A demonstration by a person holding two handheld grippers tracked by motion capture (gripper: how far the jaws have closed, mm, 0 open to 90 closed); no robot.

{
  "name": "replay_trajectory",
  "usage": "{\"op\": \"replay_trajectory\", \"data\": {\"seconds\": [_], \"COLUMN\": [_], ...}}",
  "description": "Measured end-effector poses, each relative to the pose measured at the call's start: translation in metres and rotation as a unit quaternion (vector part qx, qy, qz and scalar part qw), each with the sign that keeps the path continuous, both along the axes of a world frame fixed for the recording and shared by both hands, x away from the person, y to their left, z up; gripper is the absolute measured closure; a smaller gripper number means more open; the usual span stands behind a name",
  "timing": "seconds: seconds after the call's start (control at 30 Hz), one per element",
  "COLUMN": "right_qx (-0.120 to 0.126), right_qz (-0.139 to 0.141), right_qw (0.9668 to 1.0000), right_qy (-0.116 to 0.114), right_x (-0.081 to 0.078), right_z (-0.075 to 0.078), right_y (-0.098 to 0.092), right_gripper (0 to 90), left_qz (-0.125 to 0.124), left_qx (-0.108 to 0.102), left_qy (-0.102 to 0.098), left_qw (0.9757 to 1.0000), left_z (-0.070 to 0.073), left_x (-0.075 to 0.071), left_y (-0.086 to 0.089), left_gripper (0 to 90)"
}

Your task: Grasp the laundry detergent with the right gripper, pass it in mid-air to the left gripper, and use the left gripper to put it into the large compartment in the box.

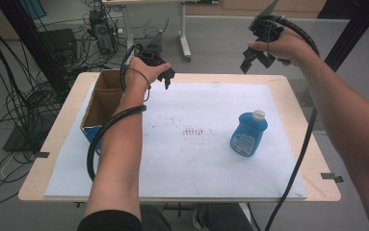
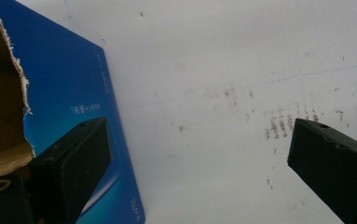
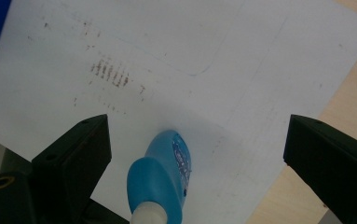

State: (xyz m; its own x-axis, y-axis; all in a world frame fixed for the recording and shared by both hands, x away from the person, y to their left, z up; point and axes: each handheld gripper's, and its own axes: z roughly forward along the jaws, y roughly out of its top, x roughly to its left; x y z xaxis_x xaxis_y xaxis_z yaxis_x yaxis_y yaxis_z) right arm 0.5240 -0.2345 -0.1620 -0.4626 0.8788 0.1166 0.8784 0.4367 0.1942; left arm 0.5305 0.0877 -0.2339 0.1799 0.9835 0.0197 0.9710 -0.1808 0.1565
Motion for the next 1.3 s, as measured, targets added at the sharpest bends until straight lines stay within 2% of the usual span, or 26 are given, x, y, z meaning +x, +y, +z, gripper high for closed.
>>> {"op": "replay_trajectory", "data": {"seconds": [0.47, 0.7, 0.93, 1.3], "right_qx": [0.008, 0.014, 0.020, 0.038], "right_qz": [0.015, 0.029, 0.048, 0.064], "right_qw": [0.9999, 0.9994, 0.9985, 0.9970], "right_qy": [0.000, -0.011, -0.019, -0.022], "right_x": [-0.012, -0.026, -0.043, -0.061], "right_z": [-0.010, -0.006, -0.004, -0.009], "right_y": [-0.012, -0.021, -0.032, -0.049], "right_gripper": [7.5, 7.4, 6.6, 5.4], "left_qz": [-0.007, -0.004, -0.006, -0.010], "left_qx": [0.004, 0.005, 0.006, 0.008], "left_qy": [0.005, 0.007, 0.002, 0.001], "left_qw": [1.0000, 1.0000, 1.0000, 0.9999], "left_z": [-0.005, -0.007, -0.003, 0.000], "left_x": [0.000, -0.003, -0.007, -0.011], "left_y": [-0.005, -0.003, -0.004, -0.009], "left_gripper": [6.3, 6.3, 6.3, 6.3]}}
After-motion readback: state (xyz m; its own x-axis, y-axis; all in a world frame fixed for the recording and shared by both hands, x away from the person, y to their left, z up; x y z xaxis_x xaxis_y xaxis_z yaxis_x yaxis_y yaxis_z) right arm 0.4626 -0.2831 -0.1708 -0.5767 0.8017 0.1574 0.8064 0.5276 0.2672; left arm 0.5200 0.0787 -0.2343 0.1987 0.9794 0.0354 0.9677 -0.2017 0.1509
